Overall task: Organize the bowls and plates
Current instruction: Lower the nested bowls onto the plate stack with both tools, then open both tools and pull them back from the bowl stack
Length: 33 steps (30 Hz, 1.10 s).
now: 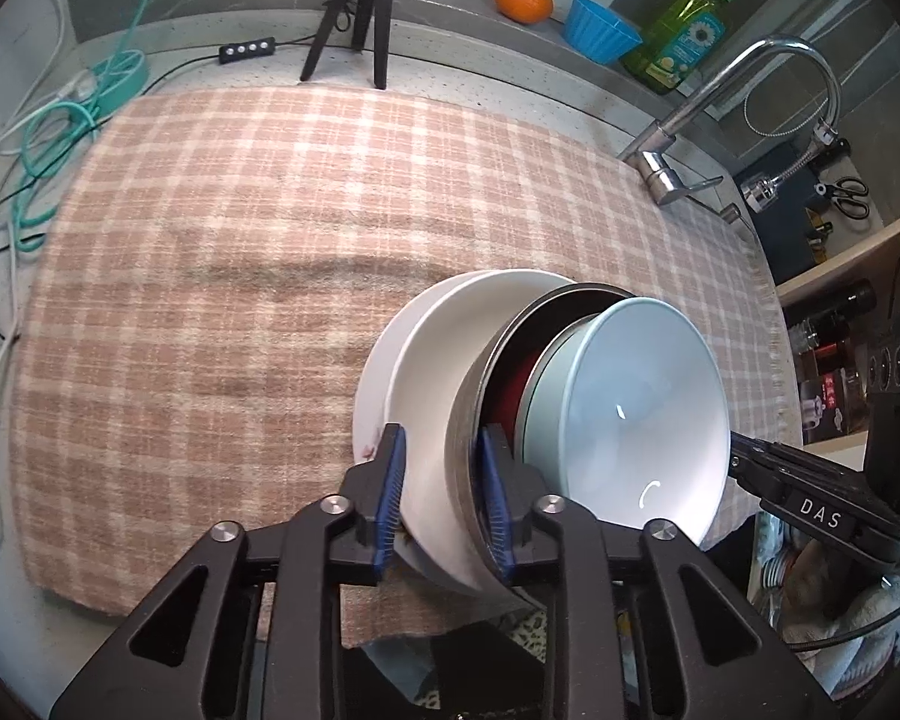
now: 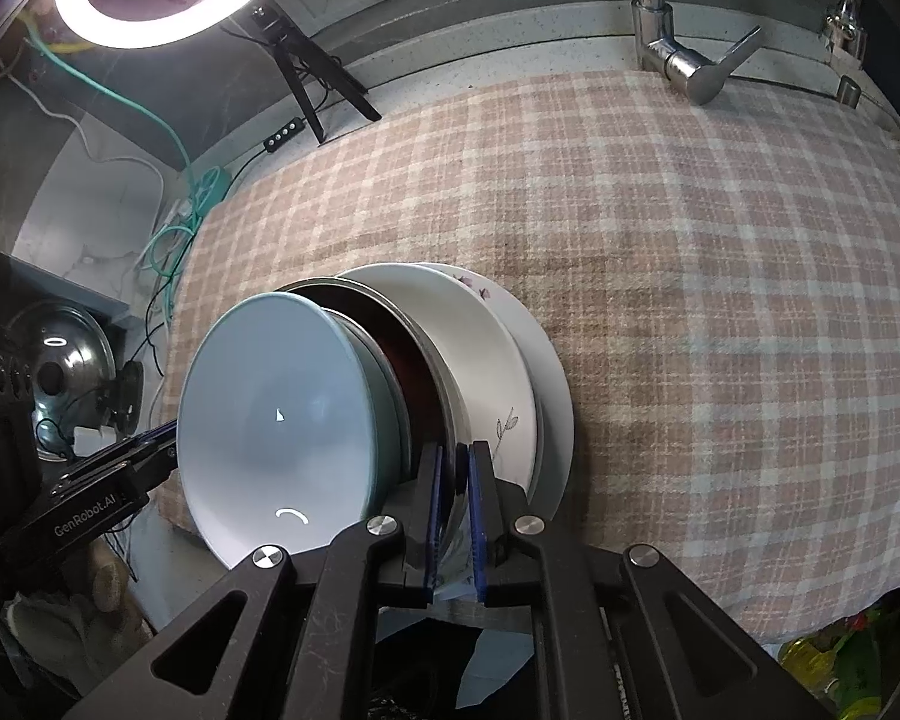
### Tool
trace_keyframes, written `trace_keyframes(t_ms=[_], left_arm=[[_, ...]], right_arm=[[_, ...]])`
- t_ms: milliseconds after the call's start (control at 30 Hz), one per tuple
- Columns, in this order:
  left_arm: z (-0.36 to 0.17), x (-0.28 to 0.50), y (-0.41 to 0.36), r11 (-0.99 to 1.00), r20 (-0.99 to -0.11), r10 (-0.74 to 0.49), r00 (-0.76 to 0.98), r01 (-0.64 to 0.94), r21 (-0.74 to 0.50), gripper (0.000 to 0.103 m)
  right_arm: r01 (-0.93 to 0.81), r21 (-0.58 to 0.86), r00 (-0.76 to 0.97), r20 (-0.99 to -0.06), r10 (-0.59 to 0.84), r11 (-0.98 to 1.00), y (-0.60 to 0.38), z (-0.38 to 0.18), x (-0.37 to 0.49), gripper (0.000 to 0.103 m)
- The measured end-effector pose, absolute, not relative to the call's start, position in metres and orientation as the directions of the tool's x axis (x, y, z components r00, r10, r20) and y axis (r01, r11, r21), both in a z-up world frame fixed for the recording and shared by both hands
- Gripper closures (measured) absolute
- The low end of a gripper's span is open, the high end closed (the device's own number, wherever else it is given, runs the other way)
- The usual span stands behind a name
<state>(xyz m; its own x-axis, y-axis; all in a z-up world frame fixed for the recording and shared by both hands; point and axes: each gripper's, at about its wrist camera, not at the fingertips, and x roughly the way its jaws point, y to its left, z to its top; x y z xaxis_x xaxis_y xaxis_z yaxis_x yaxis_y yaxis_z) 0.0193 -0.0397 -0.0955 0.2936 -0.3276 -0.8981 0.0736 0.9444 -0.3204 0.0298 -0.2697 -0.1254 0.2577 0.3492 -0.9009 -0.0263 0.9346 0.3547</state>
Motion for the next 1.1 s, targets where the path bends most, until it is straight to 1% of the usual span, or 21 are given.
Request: trace_keyframes(t_ms=[167, 233, 400, 567, 600, 700, 767, 800, 833, 867, 900, 933, 1000, 1033, 1100], left_arm=[[-0.088, 0.016, -0.036, 0.948, -0.893, -0.318, 0.32, 0.081, -0.308, 0.078], [-0.085, 0.014, -0.035, 0.95, -0.89, -0.313, 0.332, 0.089, -0.301, 0.078], [-0.077, 0.011, -0.031, 0.957, -0.885, -0.289, 0.365, 0.094, -0.274, 0.076], [-0.06, 0.005, -0.028, 0.967, -0.864, -0.253, 0.436, 0.104, -0.231, 0.076], [-0.056, 0.003, -0.028, 0.968, -0.858, -0.249, 0.45, 0.11, -0.224, 0.074], [-0.046, -0.002, -0.028, 0.972, -0.842, -0.234, 0.485, 0.121, -0.2, 0.066], [-0.04, -0.006, -0.029, 0.975, -0.831, -0.221, 0.51, 0.132, -0.179, 0.065], [-0.037, -0.008, -0.029, 0.976, -0.825, -0.216, 0.522, 0.137, -0.168, 0.063], [-0.035, -0.01, -0.029, 0.976, -0.82, -0.217, 0.53, 0.141, -0.167, 0.061], [-0.033, -0.012, -0.03, 0.974, -0.811, -0.224, 0.54, 0.149, -0.17, 0.057], [-0.03, -0.015, -0.031, 0.973, -0.805, -0.228, 0.547, 0.157, -0.169, 0.051], [-0.029, -0.017, -0.032, 0.973, -0.801, -0.228, 0.554, 0.161, -0.165, 0.049], [-0.025, -0.022, -0.035, 0.973, -0.789, -0.222, 0.573, 0.175, -0.148, 0.044], [-0.024, -0.024, -0.038, 0.973, -0.786, -0.221, 0.578, 0.182, -0.139, 0.043], [-0.021, -0.029, -0.042, 0.972, -0.778, -0.22, 0.588, 0.199, -0.124, 0.036]], right_arm=[[-0.039, 0.344, 0.29, -0.895, 0.34, 0.938, -0.272, -0.119, 0.023, 0.091], [-0.039, 0.336, 0.303, -0.893, 0.331, 0.941, -0.273, -0.117, 0.021, 0.086], [-0.041, 0.339, 0.335, -0.882, 0.332, 0.94, -0.277, -0.108, 0.017, 0.084], [-0.068, 0.302, 0.398, -0.866, 0.303, 0.951, -0.273, -0.093, 0.009, 0.083], [-0.073, 0.292, 0.413, -0.862, 0.295, 0.954, -0.272, -0.091, 0.007, 0.083], [-0.079, 0.296, 0.454, -0.84, 0.299, 0.952, -0.272, -0.081, 0.001, 0.077], [-0.078, 0.296, 0.481, -0.825, 0.296, 0.952, -0.273, -0.075, -0.003, 0.077], [-0.083, 0.29, 0.501, -0.815, 0.291, 0.954, -0.273, -0.071, -0.006, 0.077], [-0.088, 0.285, 0.513, -0.808, 0.289, 0.955, -0.272, -0.068, -0.008, 0.074], [-0.095, 0.28, 0.527, -0.8, 0.287, 0.955, -0.272, -0.065, -0.01, 0.071], [-0.1, 0.273, 0.546, -0.789, 0.282, 0.957, -0.272, -0.062, -0.014, 0.062], [-0.102, 0.265, 0.561, -0.78, 0.275, 0.959, -0.271, -0.06, -0.016, 0.057], [-0.1, 0.234, 0.599, -0.762, 0.246, 0.967, -0.272, -0.054, -0.024, 0.056], [-0.099, 0.222, 0.612, -0.755, 0.235, 0.97, -0.272, -0.052, -0.027, 0.054], [-0.098, 0.21, 0.627, -0.746, 0.224, 0.973, -0.272, -0.049, -0.033, 0.049]])
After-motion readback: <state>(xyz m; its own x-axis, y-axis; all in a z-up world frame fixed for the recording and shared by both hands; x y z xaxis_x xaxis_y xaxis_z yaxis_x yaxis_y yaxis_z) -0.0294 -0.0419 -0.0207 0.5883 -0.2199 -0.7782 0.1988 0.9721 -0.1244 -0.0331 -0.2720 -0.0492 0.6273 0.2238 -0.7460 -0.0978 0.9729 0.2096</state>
